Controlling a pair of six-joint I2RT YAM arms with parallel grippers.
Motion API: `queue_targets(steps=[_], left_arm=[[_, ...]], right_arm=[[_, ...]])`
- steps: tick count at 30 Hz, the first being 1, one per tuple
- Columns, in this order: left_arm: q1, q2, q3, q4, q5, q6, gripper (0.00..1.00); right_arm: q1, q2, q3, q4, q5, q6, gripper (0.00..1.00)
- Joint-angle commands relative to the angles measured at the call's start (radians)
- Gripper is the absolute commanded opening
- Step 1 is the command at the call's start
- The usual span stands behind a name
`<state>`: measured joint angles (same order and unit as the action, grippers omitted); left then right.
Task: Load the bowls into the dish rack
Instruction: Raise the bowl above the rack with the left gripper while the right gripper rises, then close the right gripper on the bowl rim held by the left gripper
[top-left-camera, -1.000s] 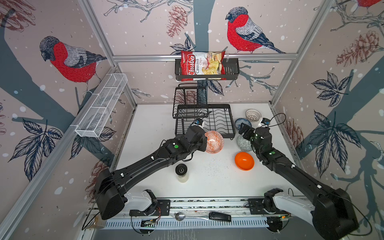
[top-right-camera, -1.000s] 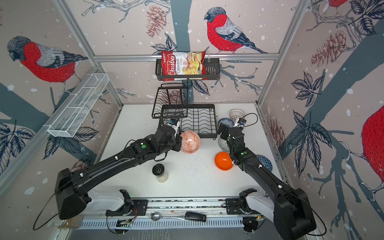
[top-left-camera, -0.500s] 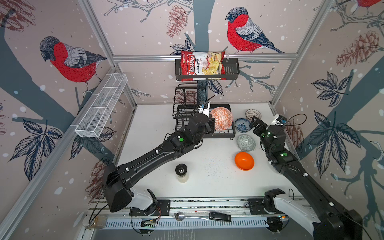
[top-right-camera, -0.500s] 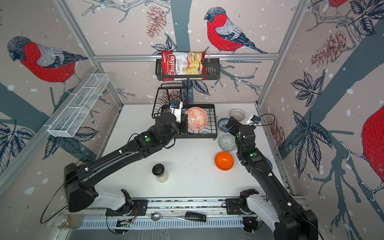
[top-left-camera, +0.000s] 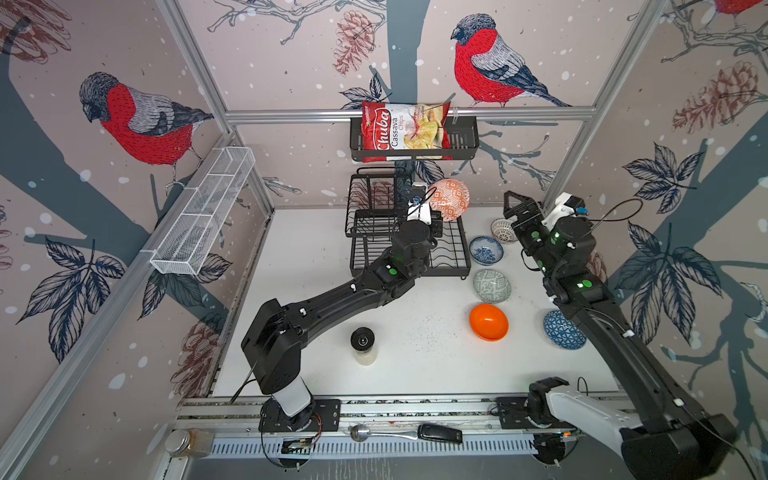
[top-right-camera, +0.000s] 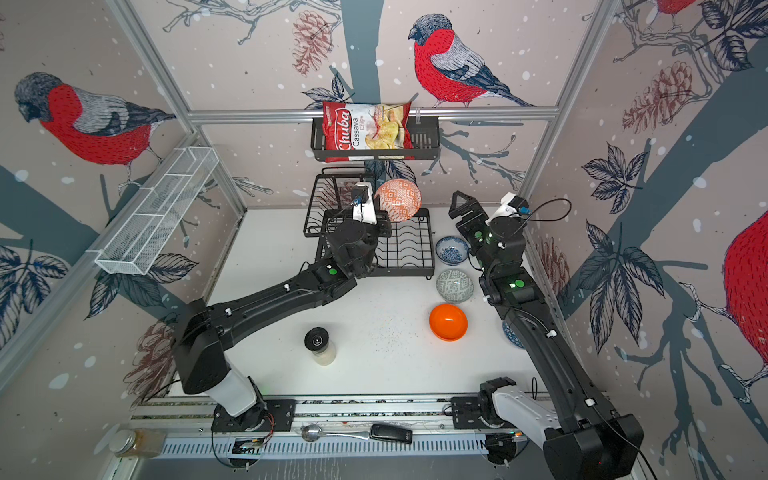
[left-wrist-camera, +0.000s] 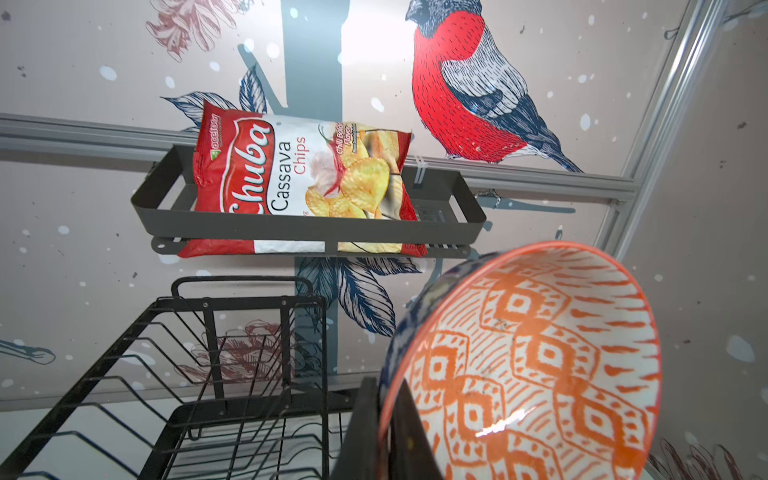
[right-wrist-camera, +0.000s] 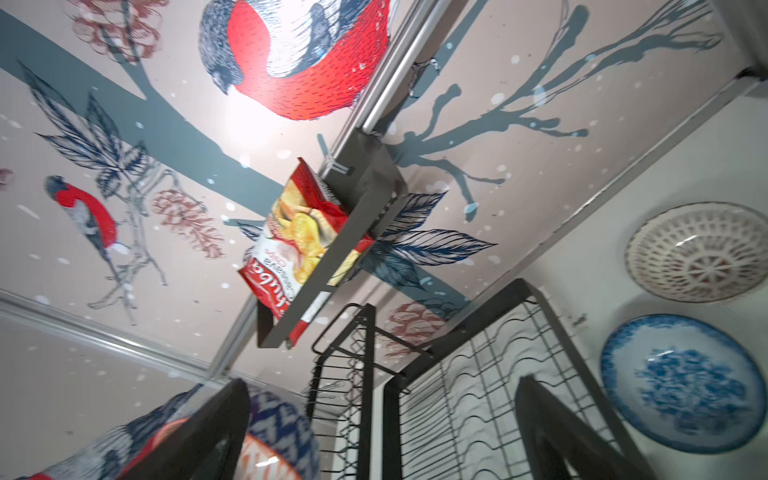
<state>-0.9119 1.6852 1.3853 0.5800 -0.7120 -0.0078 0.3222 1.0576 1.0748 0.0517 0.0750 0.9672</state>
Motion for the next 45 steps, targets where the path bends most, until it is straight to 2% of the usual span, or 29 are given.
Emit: queue_targets(steps=[1,5,14,25,28,35,45], left_arm=[[-0.01,0.044,0.005,0.341,-0.06,0.143,0.0],[-0.021,0.108,0.033,0.464,-0.099,0.253,0.0],[-0.021,0.177,0.054,0.573,-0.122,0.384,0.0],[-0.021,0.205,0.027,0.607,-0.096,0.453,0.0],[-0.021,0.209,0.026,0.609,-0.089,0.459,0.0],[-0.021,0.202,-0.008,0.641,-0.087,0.468,0.0],[-0.021,0.18,-0.055,0.694,-0.086,0.486,0.0]], right_arm=[[0.04,0.026,0.062,0.056,-0.01,0.117,1.0],[0.088,0.068,0.11,0.099,-0.031,0.199,1.0],[0.146,0.171,0.138,0.214,-0.107,0.354,0.98],[0.176,0.313,0.201,0.342,-0.181,0.503,0.88],[0.188,0.347,0.235,0.337,-0.184,0.511,0.85],[0.191,0.401,0.26,0.349,-0.172,0.555,0.75],[0.197,0.44,0.247,0.378,-0.172,0.608,0.47]])
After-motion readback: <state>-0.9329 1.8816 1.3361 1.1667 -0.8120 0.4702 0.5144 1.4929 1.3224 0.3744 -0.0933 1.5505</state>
